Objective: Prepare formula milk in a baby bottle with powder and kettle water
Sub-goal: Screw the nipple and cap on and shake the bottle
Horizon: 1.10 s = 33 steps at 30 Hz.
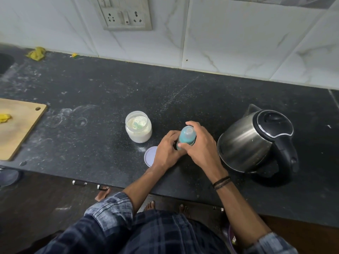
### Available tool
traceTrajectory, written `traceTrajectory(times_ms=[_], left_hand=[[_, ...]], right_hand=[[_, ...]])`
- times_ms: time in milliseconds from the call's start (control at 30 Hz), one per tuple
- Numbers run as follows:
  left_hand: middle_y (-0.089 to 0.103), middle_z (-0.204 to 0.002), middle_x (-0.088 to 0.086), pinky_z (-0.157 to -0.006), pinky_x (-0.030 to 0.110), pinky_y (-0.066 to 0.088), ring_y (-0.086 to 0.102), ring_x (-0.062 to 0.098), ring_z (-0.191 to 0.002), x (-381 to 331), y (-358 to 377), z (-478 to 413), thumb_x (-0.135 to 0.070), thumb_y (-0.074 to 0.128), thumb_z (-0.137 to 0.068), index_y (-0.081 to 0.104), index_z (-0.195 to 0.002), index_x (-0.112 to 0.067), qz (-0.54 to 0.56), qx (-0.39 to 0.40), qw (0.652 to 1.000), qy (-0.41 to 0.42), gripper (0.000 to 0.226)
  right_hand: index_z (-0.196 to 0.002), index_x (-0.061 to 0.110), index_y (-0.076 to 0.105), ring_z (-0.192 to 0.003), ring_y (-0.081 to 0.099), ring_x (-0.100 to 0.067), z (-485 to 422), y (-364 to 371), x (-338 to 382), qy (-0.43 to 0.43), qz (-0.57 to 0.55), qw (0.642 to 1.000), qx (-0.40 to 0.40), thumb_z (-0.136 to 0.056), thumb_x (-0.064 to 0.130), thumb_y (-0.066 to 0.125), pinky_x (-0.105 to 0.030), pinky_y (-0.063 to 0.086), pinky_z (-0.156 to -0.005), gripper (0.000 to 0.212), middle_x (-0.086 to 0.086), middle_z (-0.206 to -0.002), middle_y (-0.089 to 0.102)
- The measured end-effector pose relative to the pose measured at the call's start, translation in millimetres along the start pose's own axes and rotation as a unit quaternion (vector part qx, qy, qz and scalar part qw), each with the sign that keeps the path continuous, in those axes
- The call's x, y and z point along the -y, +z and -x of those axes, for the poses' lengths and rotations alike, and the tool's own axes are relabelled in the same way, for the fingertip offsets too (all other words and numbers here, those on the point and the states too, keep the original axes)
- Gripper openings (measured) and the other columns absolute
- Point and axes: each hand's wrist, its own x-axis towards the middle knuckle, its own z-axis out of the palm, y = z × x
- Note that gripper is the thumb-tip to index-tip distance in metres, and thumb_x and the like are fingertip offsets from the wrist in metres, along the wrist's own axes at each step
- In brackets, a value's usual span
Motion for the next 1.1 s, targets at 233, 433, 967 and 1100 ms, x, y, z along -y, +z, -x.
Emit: traceTrajectory(times_ms=[233, 433, 967, 1100], left_hand=[[0.059, -0.116, -0.011, -0.087, 0.036, 0.054, 0.06, 0.009, -0.102, 1.1, 1.7, 0.8, -0.051, 0.064, -0.083, 0.069, -0.125, -0.018, -0.006, -0.007, 1.0, 0.001, 0.054], [0.062, -0.119, -0.01, -0.09, 0.042, 0.056, 0.063, 0.012, -0.108, 4.6, 7.9, 1.7, -0.035, 0.068, -0.086, 0.07, -0.124, -0.019, 0.0, -0.027, 1.0, 0.0, 0.041], [0.061, -0.126, 0.005, -0.098, 0.028, 0.047, 0.056, 0.014, -0.113, -4.1, -16.8, -5.1, -0.019, 0.077, -0.087, 0.064, -0.133, -0.01, -0.107, 0.058, 0.992, 0.024, 0.049], [0.062, -0.135, 0.007, -0.109, 0.027, 0.041, 0.056, 0.022, -0.126, 1.3, -39.5, 10.0, 0.0, 0.068, -0.085, 0.064, -0.139, -0.009, -0.151, 0.033, 0.988, 0.003, 0.054]], right_hand=[[-0.138, 0.019, 0.058, -0.113, 0.056, -0.022, 6.1, 6.0, -7.9, -0.032, -0.004, 0.999, -0.037, -0.076, 0.012, 0.087, -0.023, 0.037, -0.091, 0.069, 0.001, -0.127, 0.065], [-0.13, 0.013, 0.063, -0.107, 0.059, -0.028, 9.8, 23.4, -1.1, -0.015, -0.013, 0.992, -0.124, -0.071, 0.005, 0.086, -0.018, 0.033, -0.085, 0.064, -0.005, -0.12, 0.069], [-0.157, 0.044, 0.033, -0.124, 0.055, -0.013, 18.5, 26.3, -18.6, -0.06, -0.028, 0.997, -0.048, -0.09, 0.025, 0.077, -0.035, 0.049, -0.1, 0.082, 0.005, -0.139, 0.051], [-0.158, 0.048, 0.023, -0.129, 0.051, -0.007, 18.6, 32.2, -27.8, -0.075, -0.038, 0.995, -0.048, -0.085, 0.033, 0.085, -0.032, 0.05, -0.093, 0.097, 0.006, -0.147, 0.051]])
